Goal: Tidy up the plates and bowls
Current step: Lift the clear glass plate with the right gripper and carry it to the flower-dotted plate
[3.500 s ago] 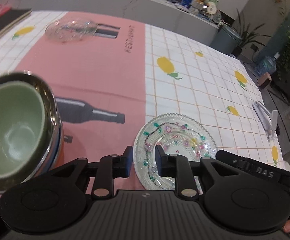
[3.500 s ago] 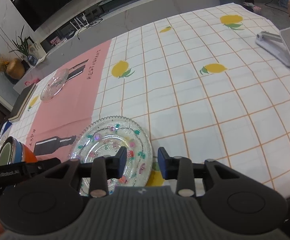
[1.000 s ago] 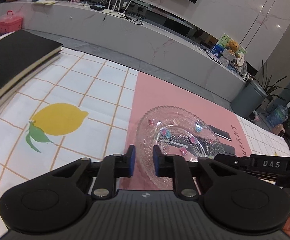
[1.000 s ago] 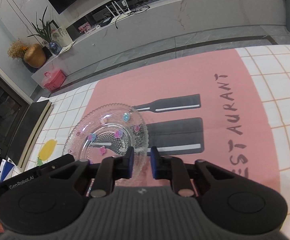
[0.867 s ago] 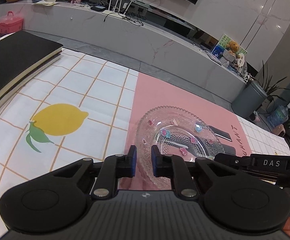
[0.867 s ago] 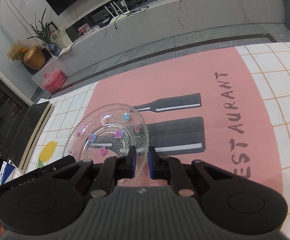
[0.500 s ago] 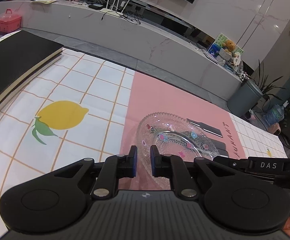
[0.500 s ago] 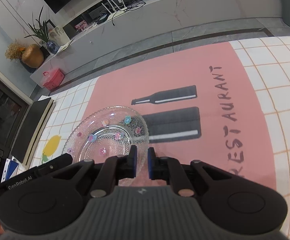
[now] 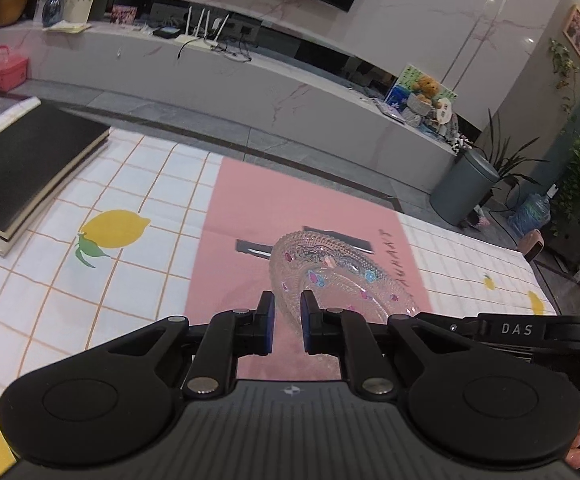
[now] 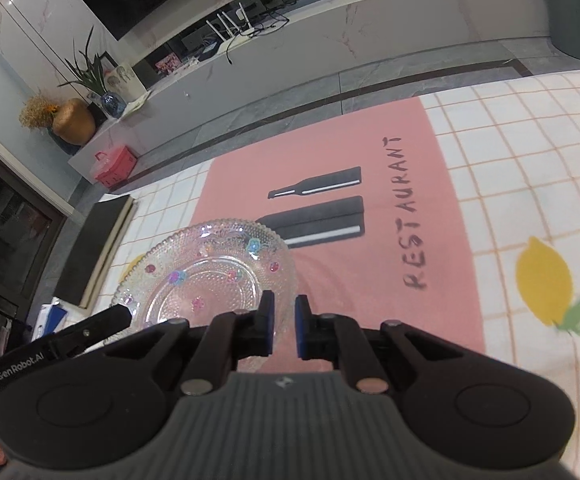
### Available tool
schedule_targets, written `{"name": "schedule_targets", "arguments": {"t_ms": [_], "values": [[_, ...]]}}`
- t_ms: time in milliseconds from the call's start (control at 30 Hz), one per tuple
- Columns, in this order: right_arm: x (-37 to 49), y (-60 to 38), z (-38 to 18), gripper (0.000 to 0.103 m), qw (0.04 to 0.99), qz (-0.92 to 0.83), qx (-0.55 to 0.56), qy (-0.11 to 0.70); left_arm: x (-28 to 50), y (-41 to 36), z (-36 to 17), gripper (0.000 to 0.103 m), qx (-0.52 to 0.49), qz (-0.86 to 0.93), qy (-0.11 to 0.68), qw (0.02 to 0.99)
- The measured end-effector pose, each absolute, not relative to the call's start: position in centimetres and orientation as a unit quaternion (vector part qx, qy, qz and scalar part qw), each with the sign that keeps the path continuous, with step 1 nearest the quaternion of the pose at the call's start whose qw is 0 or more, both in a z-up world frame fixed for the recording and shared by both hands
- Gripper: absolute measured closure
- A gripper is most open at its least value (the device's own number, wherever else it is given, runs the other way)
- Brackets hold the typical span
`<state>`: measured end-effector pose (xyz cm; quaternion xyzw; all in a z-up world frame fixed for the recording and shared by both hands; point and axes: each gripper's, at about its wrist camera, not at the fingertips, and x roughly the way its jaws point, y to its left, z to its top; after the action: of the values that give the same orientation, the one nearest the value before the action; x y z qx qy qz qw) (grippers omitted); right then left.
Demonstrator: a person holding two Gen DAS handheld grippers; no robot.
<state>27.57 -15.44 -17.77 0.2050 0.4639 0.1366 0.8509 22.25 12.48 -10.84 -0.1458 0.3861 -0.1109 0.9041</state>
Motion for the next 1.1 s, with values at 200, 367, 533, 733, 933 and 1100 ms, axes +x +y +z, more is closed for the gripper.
{"name": "schedule_targets", "arguments": {"t_ms": [200, 367, 533, 733, 933, 1100], "values": [[23.2, -17.8, -15.4, 0.095, 0.854, 0.135, 0.218, 0.453, 19.0, 10.3, -8.0, 0.089, -0.128, -0.124, 0.377, 0.909], [19.2, -20.8, -14.1, 0.096, 0.856, 0.129, 0.229, 0.445, 16.1, 7.7, -6.5, 0.089, -0.121, -0.136, 0.374, 0.909], [15.1, -25.0, -13.3, 0.096, 0.857, 0.111, 0.245, 0.439, 13.5, 4.2, -5.9, 0.089, -0.123, -0.155, 0.377, 0.905], [10.3, -30.4, -13.0, 0.097, 0.864, 0.081, 0.250, 0.430, 10.2, -0.7, -6.4, 0.089, -0.116, -0.178, 0.387, 0.897], [6.3, -35.0, -13.7, 0.099, 0.864, 0.060, 0.254, 0.430, 7.4, -4.0, -8.8, 0.089, -0.135, -0.188, 0.410, 0.882], [4.3, -37.1, -15.1, 0.100, 0.863, 0.047, 0.245, 0.439, 5.8, -5.7, -11.5, 0.088, -0.155, -0.188, 0.434, 0.867]]}}
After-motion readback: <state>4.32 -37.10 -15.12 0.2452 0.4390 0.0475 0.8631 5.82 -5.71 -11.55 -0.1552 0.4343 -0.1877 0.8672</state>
